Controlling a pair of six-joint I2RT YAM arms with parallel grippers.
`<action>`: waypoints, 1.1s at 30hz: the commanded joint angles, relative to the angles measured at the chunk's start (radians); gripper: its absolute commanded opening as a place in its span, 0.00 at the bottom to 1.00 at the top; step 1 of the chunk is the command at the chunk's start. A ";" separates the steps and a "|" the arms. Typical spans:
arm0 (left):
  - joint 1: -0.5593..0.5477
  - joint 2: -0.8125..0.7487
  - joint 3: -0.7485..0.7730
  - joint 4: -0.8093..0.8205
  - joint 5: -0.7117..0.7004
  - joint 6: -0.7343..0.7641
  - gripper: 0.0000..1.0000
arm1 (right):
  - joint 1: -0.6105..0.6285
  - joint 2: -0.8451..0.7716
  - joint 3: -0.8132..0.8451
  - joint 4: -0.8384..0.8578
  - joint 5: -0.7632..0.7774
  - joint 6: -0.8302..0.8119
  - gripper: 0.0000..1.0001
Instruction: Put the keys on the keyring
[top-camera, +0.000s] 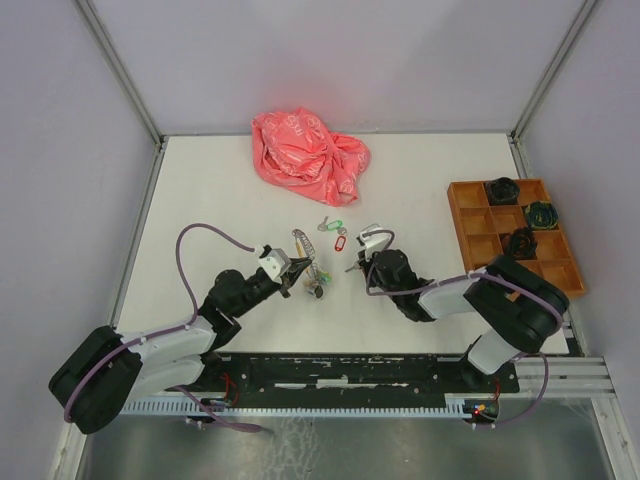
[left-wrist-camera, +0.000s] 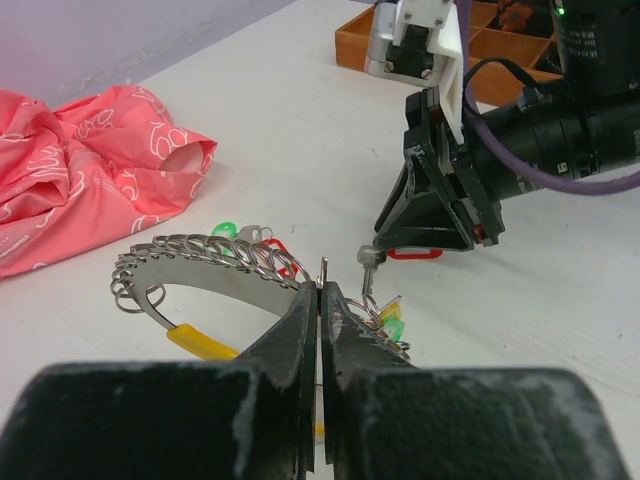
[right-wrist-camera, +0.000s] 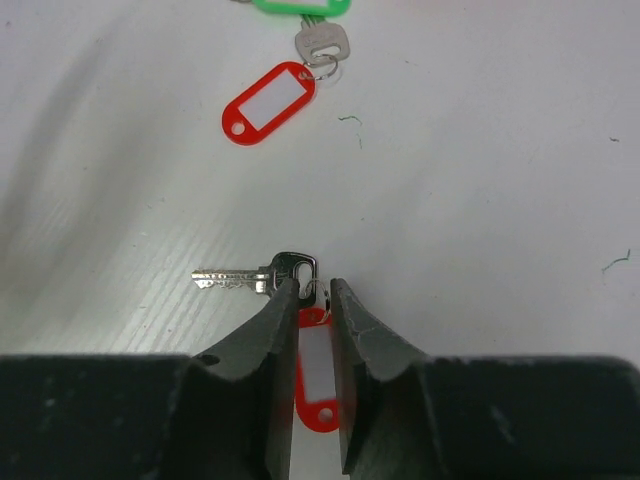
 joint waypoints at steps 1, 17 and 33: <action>0.001 -0.019 0.008 0.070 -0.017 0.006 0.03 | 0.004 -0.140 0.150 -0.383 0.019 0.031 0.29; 0.000 -0.021 0.019 0.047 -0.008 0.007 0.03 | -0.067 -0.080 0.661 -1.273 -0.161 -0.020 0.46; 0.000 -0.014 0.029 0.030 0.006 0.012 0.03 | -0.245 0.038 0.665 -1.164 -0.470 0.122 0.35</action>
